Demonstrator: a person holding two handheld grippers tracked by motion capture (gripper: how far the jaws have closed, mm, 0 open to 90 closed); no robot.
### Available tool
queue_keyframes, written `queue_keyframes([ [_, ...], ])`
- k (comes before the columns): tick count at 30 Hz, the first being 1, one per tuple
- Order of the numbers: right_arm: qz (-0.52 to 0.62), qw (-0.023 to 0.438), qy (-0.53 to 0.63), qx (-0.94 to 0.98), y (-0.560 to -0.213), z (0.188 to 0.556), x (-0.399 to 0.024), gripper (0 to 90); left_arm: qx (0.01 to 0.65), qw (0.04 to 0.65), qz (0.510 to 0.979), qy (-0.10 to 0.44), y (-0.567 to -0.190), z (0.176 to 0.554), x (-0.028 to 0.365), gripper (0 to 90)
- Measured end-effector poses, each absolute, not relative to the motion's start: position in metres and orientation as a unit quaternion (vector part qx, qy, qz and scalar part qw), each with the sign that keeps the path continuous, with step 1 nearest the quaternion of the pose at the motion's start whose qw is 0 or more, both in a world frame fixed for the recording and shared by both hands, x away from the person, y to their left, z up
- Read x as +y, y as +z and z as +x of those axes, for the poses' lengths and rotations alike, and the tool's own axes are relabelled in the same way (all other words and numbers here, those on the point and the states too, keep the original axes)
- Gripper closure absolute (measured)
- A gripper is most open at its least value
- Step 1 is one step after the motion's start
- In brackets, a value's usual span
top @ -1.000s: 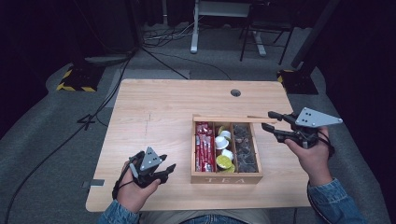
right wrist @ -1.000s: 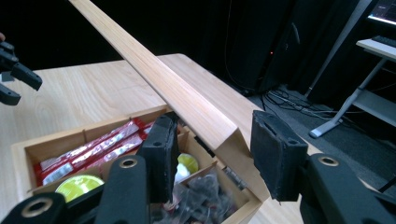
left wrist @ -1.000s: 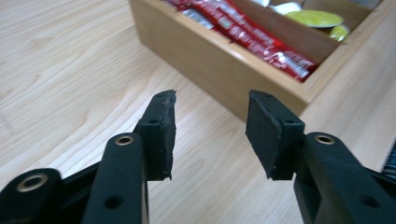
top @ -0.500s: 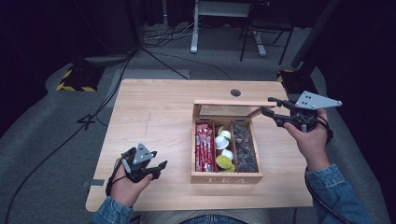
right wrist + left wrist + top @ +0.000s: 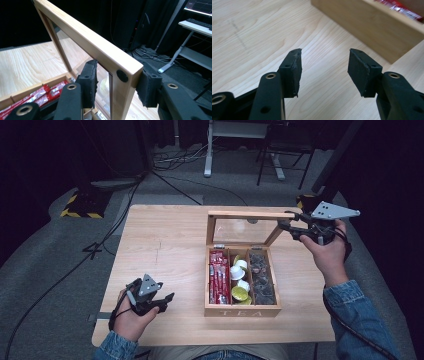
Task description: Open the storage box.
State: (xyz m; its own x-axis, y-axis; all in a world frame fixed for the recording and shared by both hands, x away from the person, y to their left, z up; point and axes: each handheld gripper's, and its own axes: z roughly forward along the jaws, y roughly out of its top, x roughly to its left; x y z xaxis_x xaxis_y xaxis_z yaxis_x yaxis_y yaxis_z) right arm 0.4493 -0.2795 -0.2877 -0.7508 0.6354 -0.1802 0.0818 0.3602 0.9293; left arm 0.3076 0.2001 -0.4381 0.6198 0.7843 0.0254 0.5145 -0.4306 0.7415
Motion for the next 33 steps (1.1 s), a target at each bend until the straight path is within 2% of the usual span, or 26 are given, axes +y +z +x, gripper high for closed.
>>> queue_keyframes([
  [15, 0.264, 0.248, 0.535, 0.763, -0.286, 0.485, -0.279, 55.0, 0.417, 0.346, 0.818, 0.195, -0.444, 0.302, 0.213, 43.7],
  [20, 0.278, 0.273, 0.51, 0.767, -0.284, 0.494, -0.27, 50.9, 0.415, 0.343, 0.821, 0.191, -0.447, 0.306, 0.211, 42.7],
  [23, 0.286, 0.28, 0.506, 0.764, -0.285, 0.5, -0.268, 51.9, 0.415, 0.344, 0.821, 0.189, -0.447, 0.307, 0.21, 42.7],
  [33, 0.313, 0.256, 0.502, 0.765, -0.306, 0.518, -0.262, 42.1, 0.411, 0.343, 0.824, 0.186, -0.449, 0.31, 0.208, 42.7],
])
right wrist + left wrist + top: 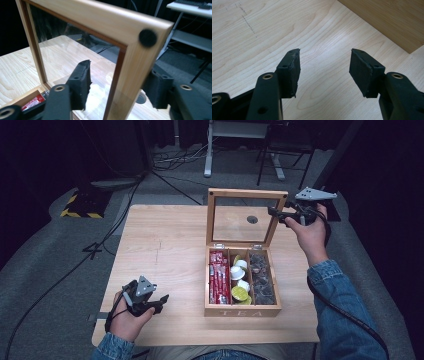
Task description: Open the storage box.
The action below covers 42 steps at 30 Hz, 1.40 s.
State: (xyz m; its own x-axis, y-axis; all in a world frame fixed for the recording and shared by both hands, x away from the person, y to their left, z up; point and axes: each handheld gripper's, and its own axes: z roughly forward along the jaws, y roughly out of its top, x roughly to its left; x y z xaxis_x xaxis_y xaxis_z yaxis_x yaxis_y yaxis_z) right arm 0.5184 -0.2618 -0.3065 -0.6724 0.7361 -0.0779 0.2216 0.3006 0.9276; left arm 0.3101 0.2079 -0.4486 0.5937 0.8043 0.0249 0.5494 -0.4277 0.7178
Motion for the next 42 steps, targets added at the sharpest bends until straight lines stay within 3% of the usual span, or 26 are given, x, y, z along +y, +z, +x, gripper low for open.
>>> queue_keyframes([
  [10, 0.327, 0.261, 0.489, 0.765, -0.318, 0.531, -0.258, 42.0, 0.409, 0.343, 0.826, 0.184, -0.449, 0.312, 0.207, 43.3],
  [30, 0.369, 0.259, 0.465, 0.762, -0.354, 0.554, -0.246, 32.2, 0.412, 0.343, 0.826, 0.176, -0.451, 0.319, 0.215, 43.5],
  [42, 0.372, 0.239, 0.453, 0.774, -0.358, 0.556, -0.245, 29.1, 0.409, 0.342, 0.829, 0.17, -0.452, 0.324, 0.213, 43.4],
])
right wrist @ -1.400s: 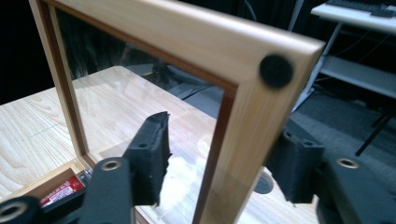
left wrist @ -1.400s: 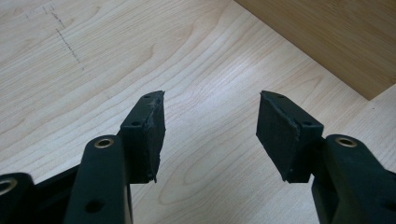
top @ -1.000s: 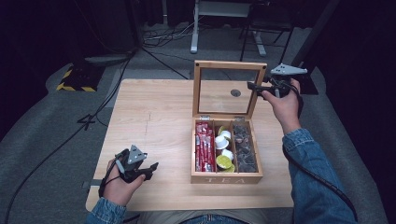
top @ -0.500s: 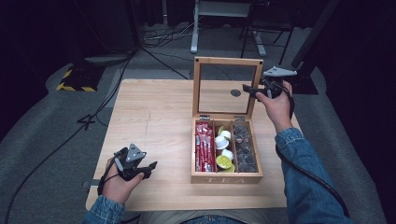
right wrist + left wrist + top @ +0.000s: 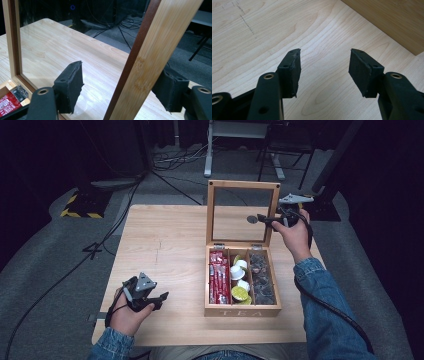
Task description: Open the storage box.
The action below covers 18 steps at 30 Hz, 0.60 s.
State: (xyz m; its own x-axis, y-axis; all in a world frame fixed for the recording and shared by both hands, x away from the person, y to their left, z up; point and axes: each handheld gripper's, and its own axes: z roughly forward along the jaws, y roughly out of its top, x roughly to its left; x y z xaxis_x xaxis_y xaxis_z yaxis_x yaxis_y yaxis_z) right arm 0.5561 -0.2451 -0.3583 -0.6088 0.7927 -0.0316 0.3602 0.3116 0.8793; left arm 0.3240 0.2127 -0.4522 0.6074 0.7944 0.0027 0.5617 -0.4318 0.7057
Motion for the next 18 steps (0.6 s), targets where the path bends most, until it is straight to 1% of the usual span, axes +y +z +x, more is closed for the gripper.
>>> queue_keyframes([
  [10, 0.379, 0.239, 0.457, 0.768, -0.349, 0.547, -0.255, 28.4, 0.412, 0.349, 0.826, 0.163, -0.453, 0.329, 0.216, 41.8],
  [14, 0.377, 0.238, 0.461, 0.767, -0.341, 0.541, -0.261, 31.6, 0.412, 0.351, 0.826, 0.159, -0.453, 0.332, 0.216, 41.1],
  [16, 0.367, 0.235, 0.464, 0.772, -0.336, 0.536, -0.263, 35.6, 0.411, 0.351, 0.826, 0.159, -0.453, 0.333, 0.215, 41.0],
  [18, 0.362, 0.23, 0.466, 0.774, -0.332, 0.532, -0.263, 37.3, 0.408, 0.353, 0.827, 0.159, -0.451, 0.334, 0.214, 40.8],
])
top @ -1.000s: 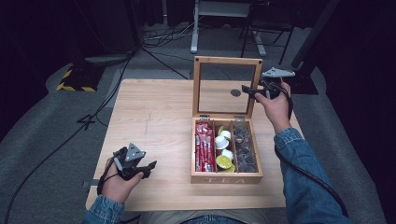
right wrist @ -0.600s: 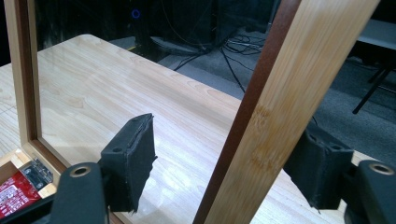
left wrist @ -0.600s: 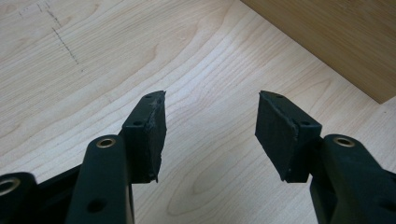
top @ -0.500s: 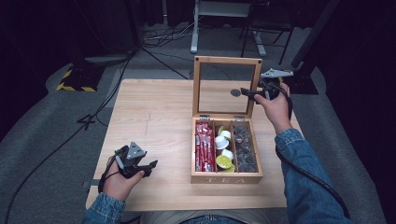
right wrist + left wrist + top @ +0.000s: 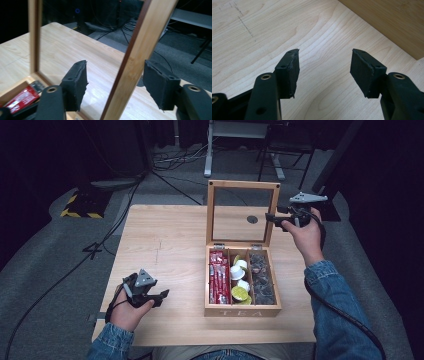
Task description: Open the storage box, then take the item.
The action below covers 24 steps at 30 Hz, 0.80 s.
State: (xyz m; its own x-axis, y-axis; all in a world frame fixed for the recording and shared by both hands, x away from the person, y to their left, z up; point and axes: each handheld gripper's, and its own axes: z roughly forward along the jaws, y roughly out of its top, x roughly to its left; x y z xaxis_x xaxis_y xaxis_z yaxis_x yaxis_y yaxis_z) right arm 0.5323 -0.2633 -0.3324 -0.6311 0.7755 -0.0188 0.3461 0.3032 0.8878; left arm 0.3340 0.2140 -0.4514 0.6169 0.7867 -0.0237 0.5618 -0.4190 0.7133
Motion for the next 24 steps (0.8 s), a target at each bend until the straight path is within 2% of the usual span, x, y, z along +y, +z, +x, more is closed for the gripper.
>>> queue_keyframes([
  [10, 0.349, 0.212, 0.486, 0.773, -0.313, 0.497, -0.26, 37.7, 0.396, 0.357, 0.831, 0.158, -0.445, 0.333, 0.211, 40.4],
  [13, 0.34, 0.201, 0.494, 0.775, -0.31, 0.485, -0.257, 40.8, 0.395, 0.358, 0.831, 0.157, -0.444, 0.333, 0.21, 40.3],
  [24, 0.296, 0.166, 0.515, 0.787, -0.311, 0.438, -0.237, 44.3, 0.39, 0.353, 0.836, 0.156, -0.446, 0.333, 0.207, 40.2],
])
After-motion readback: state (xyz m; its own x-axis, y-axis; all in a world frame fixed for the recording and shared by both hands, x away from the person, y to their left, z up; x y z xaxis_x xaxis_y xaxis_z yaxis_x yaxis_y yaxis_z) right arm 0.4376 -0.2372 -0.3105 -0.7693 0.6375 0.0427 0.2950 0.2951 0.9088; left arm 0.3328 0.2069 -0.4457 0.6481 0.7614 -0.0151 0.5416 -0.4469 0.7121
